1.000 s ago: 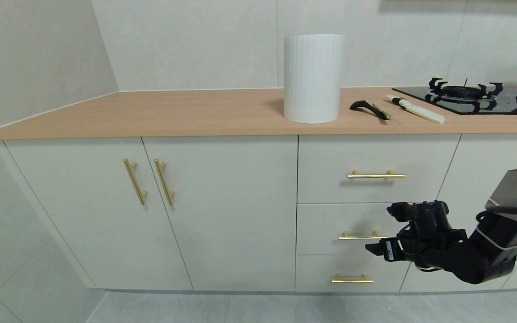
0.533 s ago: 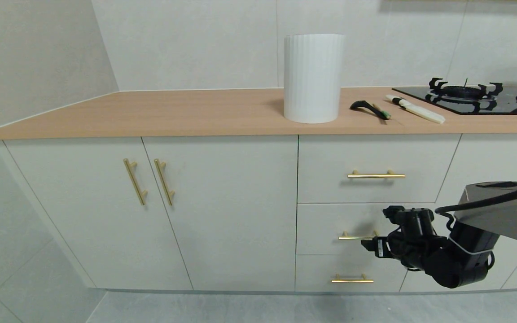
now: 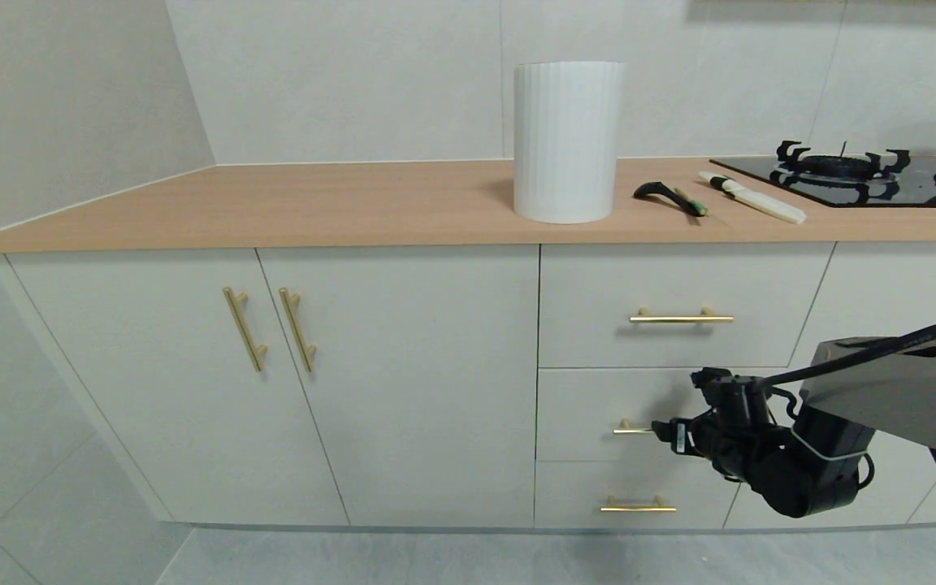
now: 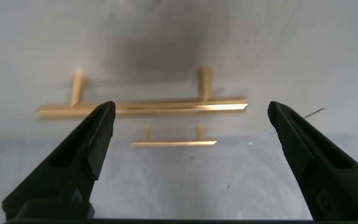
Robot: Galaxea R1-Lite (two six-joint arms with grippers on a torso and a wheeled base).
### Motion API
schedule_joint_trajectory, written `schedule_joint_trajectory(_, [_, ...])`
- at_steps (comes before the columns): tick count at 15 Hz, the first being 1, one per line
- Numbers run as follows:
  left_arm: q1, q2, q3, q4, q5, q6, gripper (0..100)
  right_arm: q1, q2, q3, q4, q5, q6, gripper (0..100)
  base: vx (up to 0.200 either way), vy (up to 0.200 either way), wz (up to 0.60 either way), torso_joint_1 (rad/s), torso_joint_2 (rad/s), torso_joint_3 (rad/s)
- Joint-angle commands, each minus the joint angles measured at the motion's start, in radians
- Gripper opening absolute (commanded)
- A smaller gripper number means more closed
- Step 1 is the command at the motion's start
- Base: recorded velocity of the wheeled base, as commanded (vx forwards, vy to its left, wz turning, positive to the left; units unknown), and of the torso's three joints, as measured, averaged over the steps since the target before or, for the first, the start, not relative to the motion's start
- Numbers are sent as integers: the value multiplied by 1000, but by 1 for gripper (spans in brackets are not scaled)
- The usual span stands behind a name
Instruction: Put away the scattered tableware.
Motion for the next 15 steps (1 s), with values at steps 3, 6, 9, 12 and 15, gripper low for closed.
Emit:
schedule_joint_trajectory(3, [0, 0, 0, 0, 0, 0, 100, 2, 39, -42, 1, -9, 1, 100, 0, 0, 0, 0, 0, 0])
schedule_joint_trajectory(6, [0, 0, 0, 0, 0, 0, 100, 2, 62, -71, 1, -11, 5, 100, 0, 0, 0, 0, 0, 0])
schedule_joint_trajectory(9, [0, 0, 0, 0, 0, 0, 100, 2, 66, -81, 2, -11, 19, 100, 0, 0, 0, 0, 0, 0])
schedule_joint_trajectory(12, [0, 0, 0, 0, 0, 0, 100, 2, 72, -81, 10, -12, 19, 100, 0, 0, 0, 0, 0, 0])
schedule_joint_trajectory(15, [0, 0, 0, 1, 0, -1, 100, 2, 70, -73, 21, -12, 15, 100, 0, 0, 0, 0, 0, 0])
